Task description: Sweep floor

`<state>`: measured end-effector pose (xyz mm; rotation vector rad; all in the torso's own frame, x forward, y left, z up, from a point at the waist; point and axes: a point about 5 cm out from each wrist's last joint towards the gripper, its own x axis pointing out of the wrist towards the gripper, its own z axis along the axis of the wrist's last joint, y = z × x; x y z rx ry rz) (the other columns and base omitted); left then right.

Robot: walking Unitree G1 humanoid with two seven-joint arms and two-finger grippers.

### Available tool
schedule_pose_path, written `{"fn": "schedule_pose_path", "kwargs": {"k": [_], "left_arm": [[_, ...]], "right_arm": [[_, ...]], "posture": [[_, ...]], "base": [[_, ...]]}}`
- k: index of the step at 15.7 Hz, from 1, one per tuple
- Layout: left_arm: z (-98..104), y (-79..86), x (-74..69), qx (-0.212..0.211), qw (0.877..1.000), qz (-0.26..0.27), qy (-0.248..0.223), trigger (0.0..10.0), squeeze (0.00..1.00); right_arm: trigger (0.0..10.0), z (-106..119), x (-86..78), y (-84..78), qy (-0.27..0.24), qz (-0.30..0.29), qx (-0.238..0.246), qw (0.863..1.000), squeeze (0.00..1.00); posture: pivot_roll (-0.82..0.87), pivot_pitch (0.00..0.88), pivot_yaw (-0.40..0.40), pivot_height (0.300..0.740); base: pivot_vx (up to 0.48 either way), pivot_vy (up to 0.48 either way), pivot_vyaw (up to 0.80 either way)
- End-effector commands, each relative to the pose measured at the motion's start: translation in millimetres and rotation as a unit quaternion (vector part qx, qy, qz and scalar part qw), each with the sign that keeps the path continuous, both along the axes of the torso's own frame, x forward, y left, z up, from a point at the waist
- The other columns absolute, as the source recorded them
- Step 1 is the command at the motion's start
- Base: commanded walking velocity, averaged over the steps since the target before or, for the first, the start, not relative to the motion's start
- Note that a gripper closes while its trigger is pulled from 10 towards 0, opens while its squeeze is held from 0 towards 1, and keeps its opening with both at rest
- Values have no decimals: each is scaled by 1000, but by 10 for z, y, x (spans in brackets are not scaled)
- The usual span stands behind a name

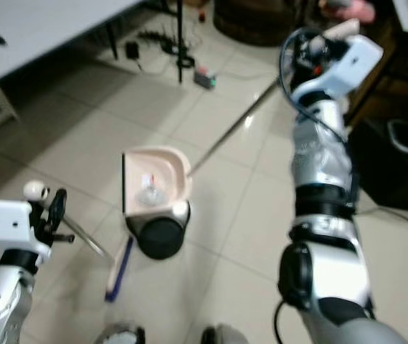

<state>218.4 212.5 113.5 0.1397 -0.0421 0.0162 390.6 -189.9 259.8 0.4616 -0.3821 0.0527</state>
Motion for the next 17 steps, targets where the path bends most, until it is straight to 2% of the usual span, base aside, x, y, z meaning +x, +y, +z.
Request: {"fn": "schedule_pose_path", "kwargs": {"k": [1,9,13,17], "left_arm": [[53,18,-18,11,1000,4,-12,10000,0],[37,4,-17,16,1000,0,-6,10000,0],[28,-5,-5,15,1000,-4,-4,10000,0],[24,-6,3,16,1000,-5,-5,10000,0]], "right_arm": [[10000,88,-11,-6,-20,0,18,1000,0],[10000,120,0,-34,-34,-17,-7,999,0],[10000,205,-24,31,-79,-26,-50,995,0],[10000,199,-27,157,-101,-21,-88,991,0]], "posture": [[139,114,-23,740],[133,116,-22,740],[129,112,-21,740],[134,105,-27,740]], "base": [[0,0,0],[0,0,0],[0,0,0],[0,0,0]]}}
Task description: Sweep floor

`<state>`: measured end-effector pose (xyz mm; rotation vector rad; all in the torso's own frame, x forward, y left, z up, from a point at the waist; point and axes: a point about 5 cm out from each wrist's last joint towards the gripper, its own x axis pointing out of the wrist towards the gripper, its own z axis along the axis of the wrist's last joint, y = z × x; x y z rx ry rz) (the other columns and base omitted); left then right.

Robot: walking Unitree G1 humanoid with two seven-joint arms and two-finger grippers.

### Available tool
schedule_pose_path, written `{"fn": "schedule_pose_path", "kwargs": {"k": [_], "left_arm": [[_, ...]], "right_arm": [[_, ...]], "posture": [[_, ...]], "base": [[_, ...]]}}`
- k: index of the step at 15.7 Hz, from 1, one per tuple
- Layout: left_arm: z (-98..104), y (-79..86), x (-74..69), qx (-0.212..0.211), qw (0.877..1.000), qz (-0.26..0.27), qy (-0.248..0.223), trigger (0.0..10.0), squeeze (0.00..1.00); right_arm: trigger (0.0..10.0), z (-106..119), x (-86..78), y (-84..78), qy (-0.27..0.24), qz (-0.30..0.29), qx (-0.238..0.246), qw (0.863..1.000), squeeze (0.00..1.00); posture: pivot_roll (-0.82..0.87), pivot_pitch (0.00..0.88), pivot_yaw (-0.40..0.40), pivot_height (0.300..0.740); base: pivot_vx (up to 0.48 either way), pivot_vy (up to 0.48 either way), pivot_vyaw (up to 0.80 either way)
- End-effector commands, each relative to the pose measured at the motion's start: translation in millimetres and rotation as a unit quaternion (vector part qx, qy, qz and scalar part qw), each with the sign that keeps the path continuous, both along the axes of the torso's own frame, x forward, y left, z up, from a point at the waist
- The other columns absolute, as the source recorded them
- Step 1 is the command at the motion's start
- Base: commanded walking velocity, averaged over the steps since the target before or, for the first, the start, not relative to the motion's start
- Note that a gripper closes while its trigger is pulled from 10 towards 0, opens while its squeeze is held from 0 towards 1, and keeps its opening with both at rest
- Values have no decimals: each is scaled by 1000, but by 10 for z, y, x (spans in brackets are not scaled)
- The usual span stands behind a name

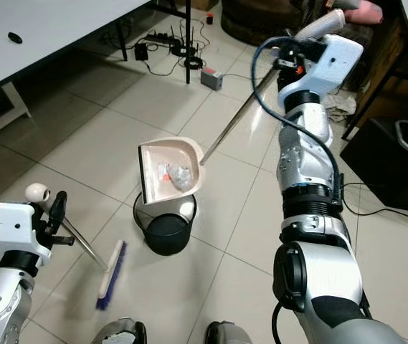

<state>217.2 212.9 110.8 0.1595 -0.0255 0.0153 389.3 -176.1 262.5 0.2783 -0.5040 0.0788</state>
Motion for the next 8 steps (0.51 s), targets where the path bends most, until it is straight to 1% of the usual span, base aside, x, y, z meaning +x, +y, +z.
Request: {"fn": "schedule_pose_path", "kwargs": {"k": [1,5,8], "left_arm": [[50,-10,8,6,1000,-5,-13,10000,0],[49,-2,1,7,1000,-4,-13,10000,0],[52,2,2,8,1000,-4,-13,10000,0]], "right_arm": [[10000,181,-28,73,-50,6,-19,999,0],[10000,225,-81,241,-88,36,-65,993,0],[10000,246,-125,352,-111,60,-99,987,0]], "posture": [[137,100,-29,740],[140,95,-30,740],[141,100,-28,740]], "base": [[0,0,0],[0,0,0],[0,0,0]]}}
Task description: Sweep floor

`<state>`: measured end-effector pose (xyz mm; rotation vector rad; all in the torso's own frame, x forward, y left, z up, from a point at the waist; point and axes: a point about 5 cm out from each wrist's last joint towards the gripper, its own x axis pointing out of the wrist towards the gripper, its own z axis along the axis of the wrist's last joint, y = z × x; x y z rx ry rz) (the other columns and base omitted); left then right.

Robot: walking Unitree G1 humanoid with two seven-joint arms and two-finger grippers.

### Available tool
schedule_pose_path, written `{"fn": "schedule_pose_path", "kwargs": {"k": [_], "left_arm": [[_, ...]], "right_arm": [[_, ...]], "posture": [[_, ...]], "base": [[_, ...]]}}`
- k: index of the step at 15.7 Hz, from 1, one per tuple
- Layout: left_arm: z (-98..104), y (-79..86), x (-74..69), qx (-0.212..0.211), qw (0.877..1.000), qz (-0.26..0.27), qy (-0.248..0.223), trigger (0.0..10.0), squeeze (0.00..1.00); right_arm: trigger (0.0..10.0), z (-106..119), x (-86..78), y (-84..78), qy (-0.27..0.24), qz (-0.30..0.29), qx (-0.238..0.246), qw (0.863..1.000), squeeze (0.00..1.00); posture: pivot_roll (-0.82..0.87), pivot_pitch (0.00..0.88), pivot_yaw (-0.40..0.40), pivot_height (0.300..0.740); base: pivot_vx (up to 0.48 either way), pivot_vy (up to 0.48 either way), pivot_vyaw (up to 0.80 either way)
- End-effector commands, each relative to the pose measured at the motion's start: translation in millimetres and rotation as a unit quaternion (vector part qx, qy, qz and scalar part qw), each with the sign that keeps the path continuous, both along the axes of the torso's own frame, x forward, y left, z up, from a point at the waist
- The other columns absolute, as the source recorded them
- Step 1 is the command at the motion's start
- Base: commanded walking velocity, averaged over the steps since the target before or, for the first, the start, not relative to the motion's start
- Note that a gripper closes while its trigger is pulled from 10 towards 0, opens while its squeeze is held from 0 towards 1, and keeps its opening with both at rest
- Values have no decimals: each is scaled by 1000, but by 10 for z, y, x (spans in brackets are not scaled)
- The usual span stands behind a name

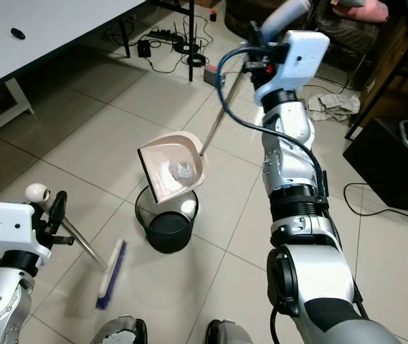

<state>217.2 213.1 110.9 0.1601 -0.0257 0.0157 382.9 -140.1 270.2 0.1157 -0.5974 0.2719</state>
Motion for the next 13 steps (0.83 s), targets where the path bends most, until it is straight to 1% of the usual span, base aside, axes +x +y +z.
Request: {"fn": "schedule_pose_path", "kwargs": {"k": [1,4,7,8,9,11,13], "left_arm": [[52,3,2,8,1000,-4,-13,10000,0],[48,-6,3,8,1000,-6,-12,10000,0],[51,0,10,8,1000,-7,-11,10000,0],[51,0,10,8,1000,-7,-12,10000,0],[54,-8,14,10,1000,-10,-13,10000,0],[54,-9,14,10,1000,-10,-13,10000,0],[59,-5,15,11,1000,-10,-13,10000,0]], "right_arm": [[10000,166,-96,61,-62,11,-27,998,0],[10000,118,-147,190,-73,32,-67,995,0],[10000,70,-221,347,-87,75,-110,987,0],[10000,65,-227,357,-88,78,-114,986,0],[10000,26,-280,451,-99,104,-141,980,0],[10000,19,-291,470,-101,110,-146,978,0],[10000,-18,-356,578,-115,137,-186,966,0]], "posture": [[141,100,-28,740],[139,105,-24,740],[136,107,-20,740],[136,107,-20,740],[137,107,-19,740],[137,107,-19,740],[139,110,-18,740]], "base": [[0,0,0],[0,0,0],[0,0,0],[0,0,0],[0,0,0],[0,0,0],[0,0,0]]}}
